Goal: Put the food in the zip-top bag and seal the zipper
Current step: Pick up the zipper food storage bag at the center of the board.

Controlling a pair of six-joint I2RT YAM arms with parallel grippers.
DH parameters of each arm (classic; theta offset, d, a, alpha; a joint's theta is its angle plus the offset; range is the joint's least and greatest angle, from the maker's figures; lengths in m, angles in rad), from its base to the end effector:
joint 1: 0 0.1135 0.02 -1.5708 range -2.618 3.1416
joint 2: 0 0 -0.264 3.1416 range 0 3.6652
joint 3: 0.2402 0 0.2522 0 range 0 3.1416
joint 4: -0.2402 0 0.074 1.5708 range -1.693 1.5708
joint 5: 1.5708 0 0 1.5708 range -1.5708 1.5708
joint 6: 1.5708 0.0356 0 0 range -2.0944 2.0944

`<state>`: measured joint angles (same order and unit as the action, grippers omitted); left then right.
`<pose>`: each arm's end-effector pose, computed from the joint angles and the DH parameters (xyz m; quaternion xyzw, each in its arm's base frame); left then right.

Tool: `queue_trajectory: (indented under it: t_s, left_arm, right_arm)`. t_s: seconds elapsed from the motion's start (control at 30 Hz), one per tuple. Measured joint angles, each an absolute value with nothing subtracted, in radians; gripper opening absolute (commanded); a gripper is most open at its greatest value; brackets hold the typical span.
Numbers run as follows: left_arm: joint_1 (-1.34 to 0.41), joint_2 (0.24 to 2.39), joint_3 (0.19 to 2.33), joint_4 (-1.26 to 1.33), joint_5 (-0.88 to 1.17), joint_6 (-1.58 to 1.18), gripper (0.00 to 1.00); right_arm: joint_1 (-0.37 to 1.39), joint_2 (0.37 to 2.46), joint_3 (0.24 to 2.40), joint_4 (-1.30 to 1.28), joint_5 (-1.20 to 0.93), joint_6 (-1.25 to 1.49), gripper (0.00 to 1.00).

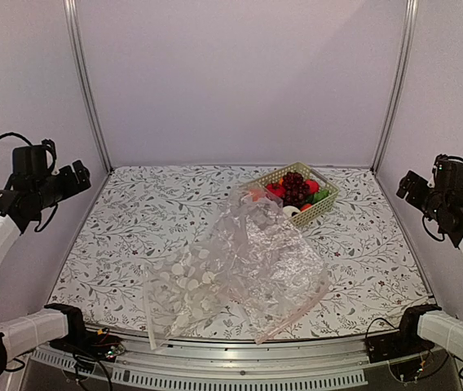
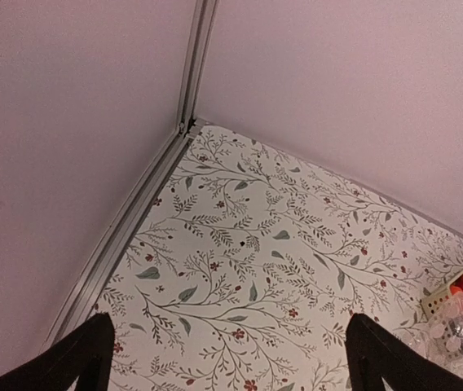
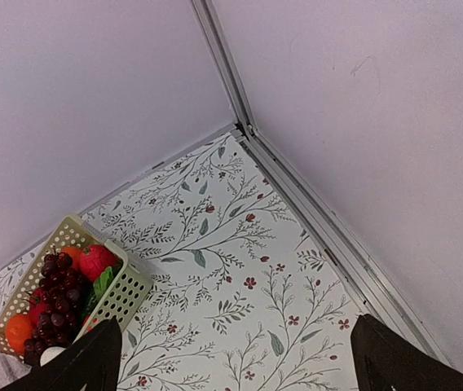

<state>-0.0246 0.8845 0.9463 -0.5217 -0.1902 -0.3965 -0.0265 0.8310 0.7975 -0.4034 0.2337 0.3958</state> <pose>0.1912 0.0020 0.3444 -0.2056 0.8220 -0.0308 0.5302 0.1870 -0.0132 0.3143 0.2368 0.8061 0.0013 0.5424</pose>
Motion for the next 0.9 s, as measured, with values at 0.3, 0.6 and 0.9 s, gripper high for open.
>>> queue_trajectory:
  t_s: [0.3,0.6,0.9]
  left_arm:
    - [-0.025,0.904,0.946,-0.541,-0.126,-0.347,1.00]
    - [-0.076,0.923,0.939,-0.535,0.019,-0.304,1.00]
    - [-0.375,1.063,1.001,-0.534,0.142,-0.236,0.99]
  right_arm:
    - [-0.027,0.820,0.816,-0.473,0.120,0.356,0.99]
    - [0.011,0.921,0.919,-0.536,-0.085,0.298,0.99]
    - [0.282,1.108,0.944,-0.554,-0.103,0.360,0.96]
